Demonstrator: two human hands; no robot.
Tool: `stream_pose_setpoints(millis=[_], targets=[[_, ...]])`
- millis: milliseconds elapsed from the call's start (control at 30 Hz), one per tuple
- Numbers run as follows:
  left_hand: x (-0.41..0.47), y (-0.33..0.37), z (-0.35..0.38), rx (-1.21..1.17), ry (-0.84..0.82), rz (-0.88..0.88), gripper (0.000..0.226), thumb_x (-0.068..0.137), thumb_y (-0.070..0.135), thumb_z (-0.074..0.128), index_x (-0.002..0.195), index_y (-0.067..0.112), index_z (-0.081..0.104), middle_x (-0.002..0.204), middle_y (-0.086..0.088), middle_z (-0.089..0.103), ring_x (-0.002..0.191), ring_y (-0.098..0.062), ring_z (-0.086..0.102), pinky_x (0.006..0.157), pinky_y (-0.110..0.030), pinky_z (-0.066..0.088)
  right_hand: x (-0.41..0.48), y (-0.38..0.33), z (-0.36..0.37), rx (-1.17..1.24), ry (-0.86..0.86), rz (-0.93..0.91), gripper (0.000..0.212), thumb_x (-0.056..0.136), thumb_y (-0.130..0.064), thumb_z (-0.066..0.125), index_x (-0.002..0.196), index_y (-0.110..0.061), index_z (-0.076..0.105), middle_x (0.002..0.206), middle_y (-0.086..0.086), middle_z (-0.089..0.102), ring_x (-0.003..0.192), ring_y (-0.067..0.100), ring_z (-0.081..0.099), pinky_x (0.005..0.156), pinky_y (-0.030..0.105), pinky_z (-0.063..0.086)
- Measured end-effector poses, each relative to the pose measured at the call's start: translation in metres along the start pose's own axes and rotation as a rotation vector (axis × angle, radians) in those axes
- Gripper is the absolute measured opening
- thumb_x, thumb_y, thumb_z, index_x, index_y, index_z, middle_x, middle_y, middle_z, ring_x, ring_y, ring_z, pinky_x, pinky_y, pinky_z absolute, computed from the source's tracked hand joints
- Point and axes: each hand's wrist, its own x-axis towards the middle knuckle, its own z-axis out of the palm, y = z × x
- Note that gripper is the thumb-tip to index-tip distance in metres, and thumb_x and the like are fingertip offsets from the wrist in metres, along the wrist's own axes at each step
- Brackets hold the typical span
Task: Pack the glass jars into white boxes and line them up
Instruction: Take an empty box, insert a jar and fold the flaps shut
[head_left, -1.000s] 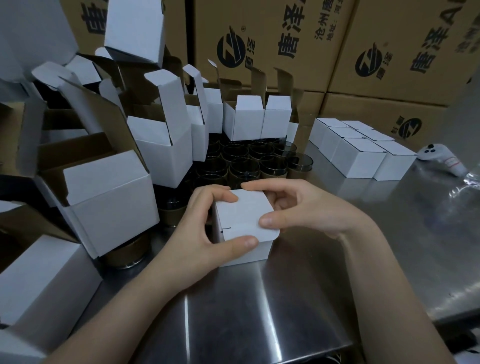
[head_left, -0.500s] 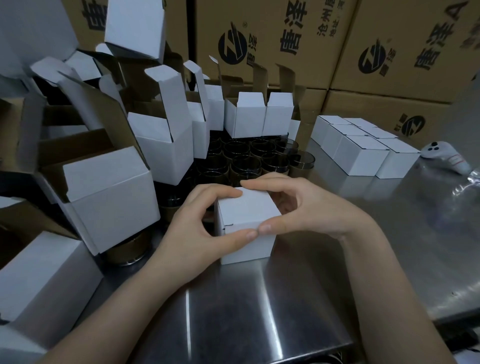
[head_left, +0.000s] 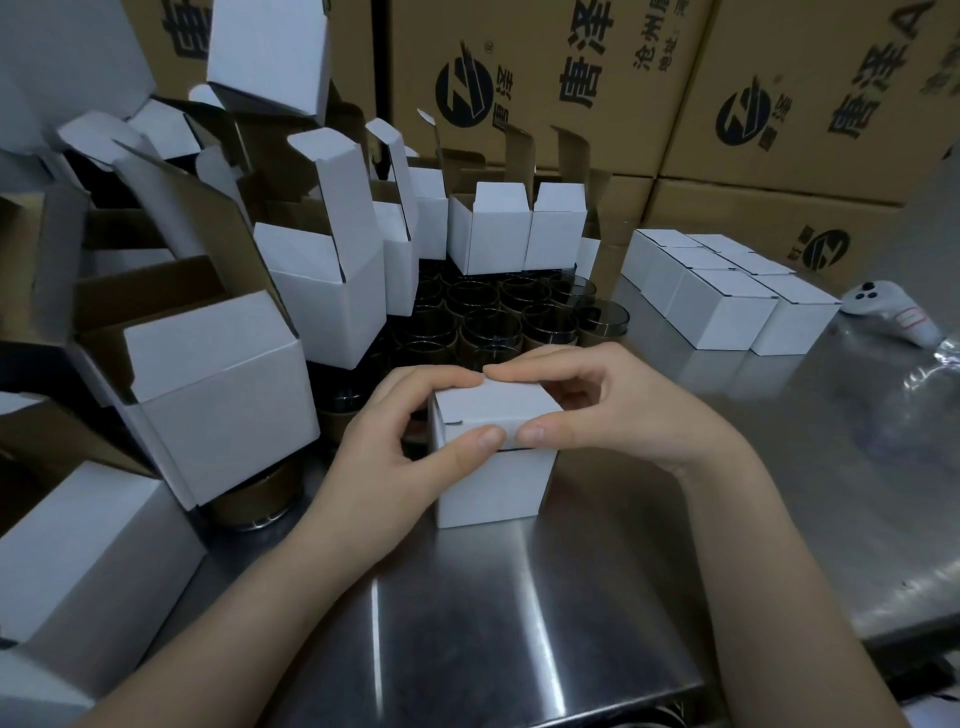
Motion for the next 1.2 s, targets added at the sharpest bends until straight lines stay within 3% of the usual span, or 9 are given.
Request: stream_pose_setpoints(millis=[167,300,467,600,667,767,867,1033,1200], targets=[[-0.0002,-0.0006,-0.0001,-0.009,-0.007,-0.001,0.041,0.071,0.055,0.066,0.109,0.039,0.064,0.110,0.017,0.059,0.109,-0.006,0.058,0.089,-0.020,0.045,0.0001,0.0005,0.0011,0.013,0.007,-0.006,0.052,0.066,-0.022,0.083,0.116,-0.025,0.071,0.110,-0.008,0.068,0.104,0.013,0.065,0.085,0.026,0.052],[-0.0006,-0.0007,-0.0005,0.000,-0.007,0.000,0.044,0.071,0.054,0.067,0.111,0.036,0.064,0.113,0.014,0.059,0.110,-0.008,0.058,0.091,-0.024,0.047,-0.0010,-0.0005,0.0019,0.004,-0.009,0.009,0.054,0.065,-0.023,0.083,0.117,-0.027,0.069,0.114,0.001,0.068,0.106,0.034,0.061,0.090,0.048,0.054],[-0.0006,0.0011,-0.0010,0.018,-0.015,0.004,0.044,0.071,0.054,0.066,0.111,0.035,0.063,0.117,0.013,0.059,0.113,-0.008,0.057,0.092,-0.026,0.048,-0.0019,-0.0020,0.0022,-0.010,-0.041,0.015,0.054,0.066,-0.024,0.083,0.117,-0.031,0.066,0.115,0.003,0.067,0.105,0.040,0.058,0.090,0.055,0.051],[-0.0006,0.0027,-0.0008,0.016,-0.026,-0.011,0.047,0.070,0.053,0.066,0.112,0.032,0.062,0.116,0.011,0.058,0.112,-0.008,0.057,0.090,-0.023,0.046,-0.0023,-0.0033,0.0025,-0.001,-0.041,0.024,0.052,0.066,-0.033,0.082,0.116,-0.031,0.066,0.117,0.002,0.065,0.108,0.039,0.057,0.092,0.050,0.052],[-0.0015,0.0039,-0.0011,-0.007,-0.039,-0.024,0.047,0.070,0.053,0.065,0.112,0.031,0.062,0.116,0.009,0.058,0.111,-0.007,0.057,0.090,-0.021,0.045,-0.0017,-0.0044,0.0028,-0.003,-0.008,0.023,0.049,0.067,-0.042,0.077,0.113,-0.029,0.068,0.117,-0.002,0.065,0.109,0.029,0.061,0.092,0.040,0.053],[-0.0028,0.0062,-0.0025,-0.046,-0.055,-0.038,0.046,0.074,0.054,0.058,0.112,0.029,0.062,0.117,0.008,0.057,0.112,-0.007,0.055,0.091,-0.019,0.042,-0.0005,-0.0050,0.0045,0.011,0.022,0.018,0.033,0.075,-0.034,0.071,0.108,-0.028,0.071,0.112,-0.013,0.068,0.107,0.012,0.063,0.089,0.026,0.050],[-0.0026,0.0079,-0.0027,-0.050,-0.058,-0.041,0.047,0.077,0.054,0.053,0.112,0.025,0.063,0.117,0.003,0.057,0.111,-0.010,0.054,0.091,-0.019,0.040,-0.0008,-0.0042,0.0059,0.028,0.008,0.042,0.031,0.076,-0.029,0.072,0.107,-0.028,0.070,0.108,-0.016,0.070,0.100,0.019,0.062,0.088,0.033,0.052],[-0.0025,0.0077,-0.0018,-0.025,-0.053,-0.031,0.049,0.075,0.051,0.054,0.114,0.022,0.062,0.118,0.005,0.056,0.114,-0.010,0.053,0.094,-0.021,0.042,-0.0002,-0.0067,0.0073,0.051,-0.013,0.068,0.038,0.073,-0.026,0.077,0.109,-0.027,0.068,0.111,0.020,0.066,0.092,0.027,0.058,0.088,0.044,0.052],[-0.0025,0.0077,-0.0010,-0.015,-0.054,-0.013,0.051,0.072,0.048,0.056,0.114,0.019,0.061,0.119,0.005,0.055,0.115,-0.009,0.053,0.096,-0.024,0.042,-0.0007,-0.0076,0.0086,0.034,-0.026,0.074,0.042,0.072,-0.025,0.079,0.112,-0.027,0.066,0.110,0.025,0.063,0.089,0.037,0.058,0.088,0.054,0.050]])
